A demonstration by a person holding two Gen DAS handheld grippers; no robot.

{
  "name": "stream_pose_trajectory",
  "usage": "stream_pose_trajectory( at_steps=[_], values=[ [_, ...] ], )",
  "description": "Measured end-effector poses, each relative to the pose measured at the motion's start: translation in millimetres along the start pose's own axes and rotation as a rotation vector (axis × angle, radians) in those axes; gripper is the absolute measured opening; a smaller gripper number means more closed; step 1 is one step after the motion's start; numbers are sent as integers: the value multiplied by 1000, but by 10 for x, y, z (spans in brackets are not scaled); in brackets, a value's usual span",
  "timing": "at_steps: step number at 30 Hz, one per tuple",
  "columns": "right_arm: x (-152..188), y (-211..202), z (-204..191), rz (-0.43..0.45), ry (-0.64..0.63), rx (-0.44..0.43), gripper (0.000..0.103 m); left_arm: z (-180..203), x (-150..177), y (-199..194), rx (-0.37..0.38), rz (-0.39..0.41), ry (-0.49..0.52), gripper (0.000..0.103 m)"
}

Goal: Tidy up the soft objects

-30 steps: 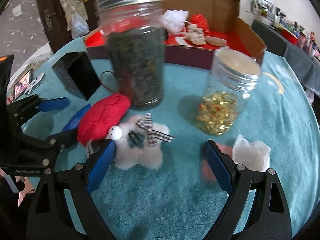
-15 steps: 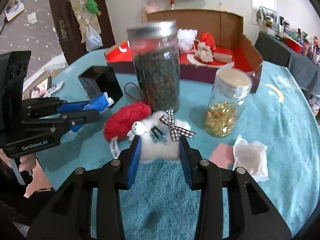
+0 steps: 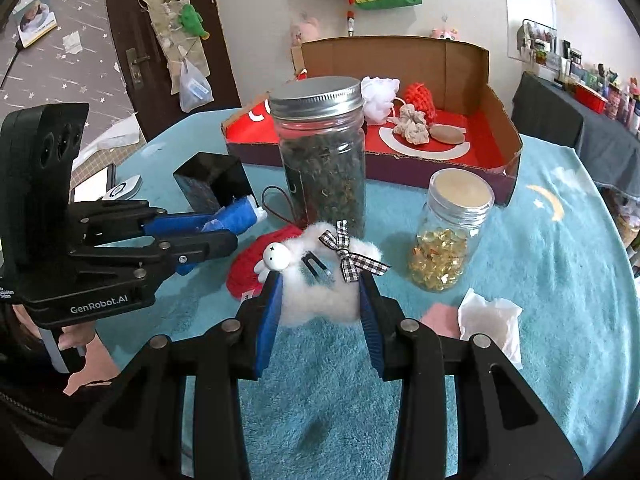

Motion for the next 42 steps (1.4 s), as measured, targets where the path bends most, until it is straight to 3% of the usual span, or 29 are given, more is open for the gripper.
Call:
stream_pose_trajectory(
  at_steps=[16, 42],
  values=[
    [87, -7, 88, -23, 27, 15, 36, -102, 88, -47, -1, -11, -24, 23],
    [290, -198, 730, -57, 131, 153, 36, -1053, 452, -247, -171, -64, -204, 23]
  ],
)
Point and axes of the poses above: each gripper's, at about its wrist camera, not at the fingertips, and y roughly the way its jaws point, z to its right, x to its underside, the point moved 2 cm from there along y, roughly the way its jaws point, and after that the axes turned 6 degrees about -z, right-handed, at the moved point
